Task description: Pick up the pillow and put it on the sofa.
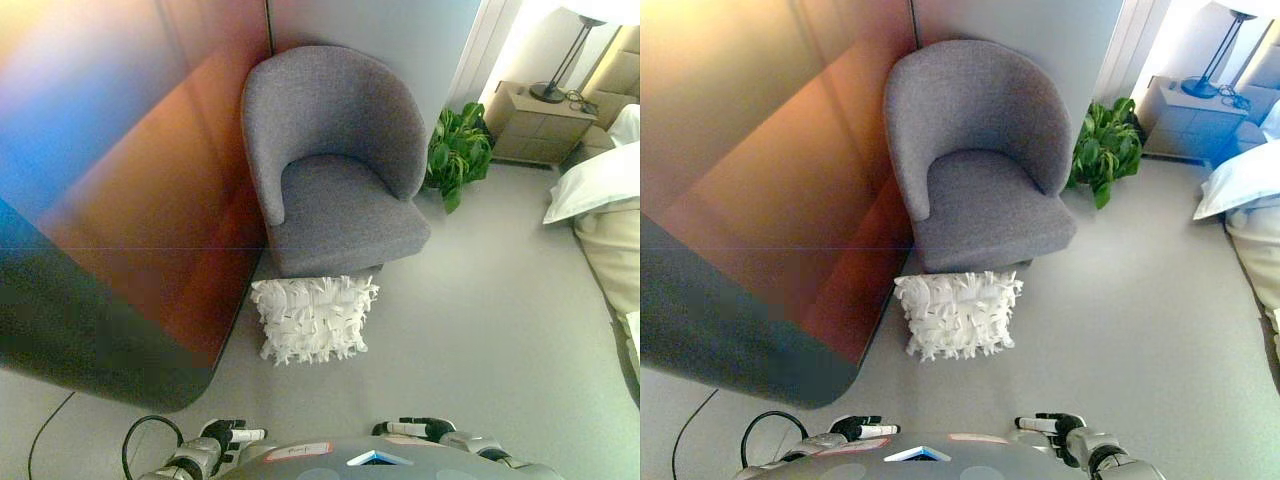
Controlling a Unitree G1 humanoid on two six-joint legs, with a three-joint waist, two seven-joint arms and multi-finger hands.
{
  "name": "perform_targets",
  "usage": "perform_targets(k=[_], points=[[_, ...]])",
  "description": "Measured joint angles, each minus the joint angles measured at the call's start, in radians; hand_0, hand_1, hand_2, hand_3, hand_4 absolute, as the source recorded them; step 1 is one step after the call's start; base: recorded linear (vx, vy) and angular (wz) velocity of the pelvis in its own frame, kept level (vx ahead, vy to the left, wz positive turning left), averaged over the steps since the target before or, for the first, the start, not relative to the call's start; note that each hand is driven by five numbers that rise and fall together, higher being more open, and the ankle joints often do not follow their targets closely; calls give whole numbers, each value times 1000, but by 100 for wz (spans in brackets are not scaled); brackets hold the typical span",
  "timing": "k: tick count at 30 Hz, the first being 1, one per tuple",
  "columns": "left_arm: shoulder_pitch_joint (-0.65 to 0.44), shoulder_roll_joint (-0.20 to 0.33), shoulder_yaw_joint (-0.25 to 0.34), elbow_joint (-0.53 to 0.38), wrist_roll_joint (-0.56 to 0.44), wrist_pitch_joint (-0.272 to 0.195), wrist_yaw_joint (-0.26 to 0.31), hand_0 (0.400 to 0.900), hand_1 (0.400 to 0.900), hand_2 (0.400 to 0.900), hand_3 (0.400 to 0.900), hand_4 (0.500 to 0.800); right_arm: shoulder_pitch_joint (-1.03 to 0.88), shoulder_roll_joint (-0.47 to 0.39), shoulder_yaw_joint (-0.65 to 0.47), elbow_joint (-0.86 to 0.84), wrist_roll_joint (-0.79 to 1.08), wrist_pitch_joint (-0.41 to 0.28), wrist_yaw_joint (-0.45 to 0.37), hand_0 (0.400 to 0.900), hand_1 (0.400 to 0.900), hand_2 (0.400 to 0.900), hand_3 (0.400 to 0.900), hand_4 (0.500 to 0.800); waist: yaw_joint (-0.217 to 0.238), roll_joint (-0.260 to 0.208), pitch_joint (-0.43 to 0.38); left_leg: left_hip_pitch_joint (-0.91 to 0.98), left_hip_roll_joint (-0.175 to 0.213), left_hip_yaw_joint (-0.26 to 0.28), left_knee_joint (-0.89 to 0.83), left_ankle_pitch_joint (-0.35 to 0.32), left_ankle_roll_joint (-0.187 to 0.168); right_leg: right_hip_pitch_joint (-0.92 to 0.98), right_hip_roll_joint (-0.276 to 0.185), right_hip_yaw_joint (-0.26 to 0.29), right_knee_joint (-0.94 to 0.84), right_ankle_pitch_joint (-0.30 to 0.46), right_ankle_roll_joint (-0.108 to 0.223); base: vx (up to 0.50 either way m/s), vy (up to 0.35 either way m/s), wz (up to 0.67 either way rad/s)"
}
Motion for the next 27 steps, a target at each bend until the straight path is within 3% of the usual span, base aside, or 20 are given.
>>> perform_targets(k=[7,12,27], points=[[-5,1,0,0,0,14,-22,900,900,900,900,800,0,2,11,-8,-10,3,-36,900,900,900,900,800,0,0,0,-2,-1,0,0,0,0,-1,0,-1,0,0,0,0,0,0],[-6,0,0,0,-1,16,-37,900,900,900,900,800,-7,8,25,-10,-25,15,-117,900,900,900,900,800,0,0,0,-3,-1,-2,0,0,0,-1,0,-4,0,0,0,6,-1,1],[-9,-1,0,0,-8,36,-37,900,900,900,900,800,-11,17,30,-19,-52,32,-149,900,900,900,900,800,0,3,2,-8,1,-7,0,0,-1,-3,-1,-9,0,0,0,7,-1,2]])
